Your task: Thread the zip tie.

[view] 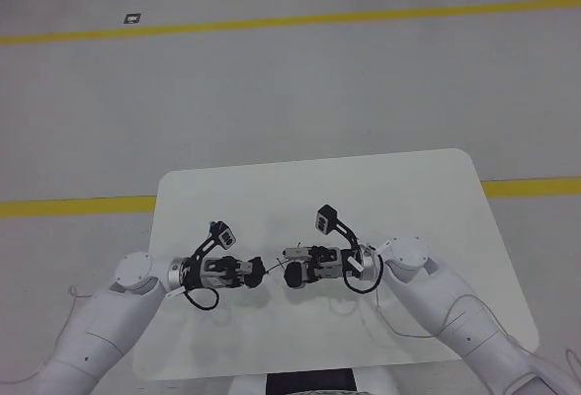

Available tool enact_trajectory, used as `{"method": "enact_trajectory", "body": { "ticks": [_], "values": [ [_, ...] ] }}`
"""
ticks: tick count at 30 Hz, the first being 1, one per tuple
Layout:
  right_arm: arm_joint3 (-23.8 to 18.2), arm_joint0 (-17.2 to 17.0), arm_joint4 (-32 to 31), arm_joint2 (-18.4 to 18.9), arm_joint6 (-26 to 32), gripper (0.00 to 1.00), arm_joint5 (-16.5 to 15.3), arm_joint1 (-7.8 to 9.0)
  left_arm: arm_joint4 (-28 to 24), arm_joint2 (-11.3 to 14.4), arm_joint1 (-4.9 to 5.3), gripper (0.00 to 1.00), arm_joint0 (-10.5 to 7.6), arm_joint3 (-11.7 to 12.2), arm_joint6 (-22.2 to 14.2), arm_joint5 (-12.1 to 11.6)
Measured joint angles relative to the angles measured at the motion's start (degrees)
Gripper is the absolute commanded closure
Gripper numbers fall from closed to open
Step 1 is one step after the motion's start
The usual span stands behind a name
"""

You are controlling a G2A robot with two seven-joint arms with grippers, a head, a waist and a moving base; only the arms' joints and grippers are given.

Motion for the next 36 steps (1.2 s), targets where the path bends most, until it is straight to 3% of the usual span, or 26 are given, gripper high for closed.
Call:
{"method": "enact_trajectory", "body": {
  "ticks": [3, 12, 14, 17, 22, 27, 30, 36],
  "values": [
    [-0.12, -0.27, -0.23, 0.28, -0.34, 0.00, -0.18, 0.09, -2.03, -0.88, 0.01, 1.00, 0.59, 0.12, -0.71, -2.17],
    [-0.11, -0.23, -0.19, 0.24, -0.30, 0.00, -0.16, 0.08, -2.02, -0.94, -0.02, 1.00, 0.59, 0.18, -0.50, -2.23],
    [-0.11, -0.23, -0.19, 0.24, -0.30, 0.00, -0.16, 0.08, -1.76, -1.25, -0.13, 1.00, 0.70, 0.43, 1.89, -2.93],
    [-0.11, -0.23, -0.19, 0.24, -0.30, 0.00, -0.16, 0.08, -1.34, -3.31, -0.08, 1.00, 1.03, 0.96, 5.80, -4.37],
    [-0.11, -0.23, -0.19, 0.24, -0.30, 0.00, -0.16, 0.08, 0.22, -10.48, -0.24, 1.00, 3.66, 0.11, 5.17, -4.28],
    [-0.11, -0.23, -0.19, 0.24, -0.30, 0.00, -0.16, 0.08, 2.79, -16.97, -1.70, 1.00, 6.71, -1.31, 2.25, -4.28],
    [-0.11, -0.23, -0.19, 0.24, -0.30, 0.00, -0.16, 0.08, 4.99, -18.83, -2.61, 1.00, 7.22, -1.86, 0.74, -4.28],
    [-0.11, -0.23, -0.19, 0.24, -0.30, 0.00, -0.16, 0.08, 5.01, -18.81, -2.62, 1.00, 7.18, -1.92, 0.76, -4.28]
  ]
}}
